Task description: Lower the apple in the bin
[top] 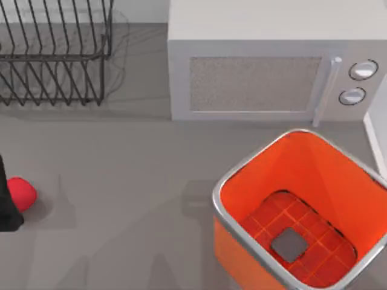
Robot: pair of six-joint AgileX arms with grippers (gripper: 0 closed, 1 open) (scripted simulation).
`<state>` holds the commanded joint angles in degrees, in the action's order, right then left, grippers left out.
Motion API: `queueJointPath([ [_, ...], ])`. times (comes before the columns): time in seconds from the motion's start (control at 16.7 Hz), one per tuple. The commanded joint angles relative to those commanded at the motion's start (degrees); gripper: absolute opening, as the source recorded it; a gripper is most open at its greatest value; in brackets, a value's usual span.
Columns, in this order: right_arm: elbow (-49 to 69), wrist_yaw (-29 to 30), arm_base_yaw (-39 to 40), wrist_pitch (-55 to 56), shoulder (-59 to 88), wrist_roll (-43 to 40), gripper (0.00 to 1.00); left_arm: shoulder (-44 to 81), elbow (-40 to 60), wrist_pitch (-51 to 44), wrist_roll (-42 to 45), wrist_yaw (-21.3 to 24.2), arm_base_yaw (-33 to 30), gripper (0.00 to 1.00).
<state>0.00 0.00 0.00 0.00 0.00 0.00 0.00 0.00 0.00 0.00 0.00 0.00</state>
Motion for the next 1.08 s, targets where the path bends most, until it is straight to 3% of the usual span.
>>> queueJointPath([
  [0.24,0.0,0.0,0.0,0.0,0.0,0.0,1.0,1.8,1.5,-1.5,0.9,-0.4,0.2,1.0],
  [0.48,0.0,0.0,0.0,0.0,0.0,0.0,1.0,12.7,9.6,-9.3,5.5,-1.4,0.6,1.0],
  [1.08,0.0,0.0,0.0,0.0,0.0,0.0,1.0,70.9,43.3,-40.9,20.5,-0.3,0.5,1.0],
])
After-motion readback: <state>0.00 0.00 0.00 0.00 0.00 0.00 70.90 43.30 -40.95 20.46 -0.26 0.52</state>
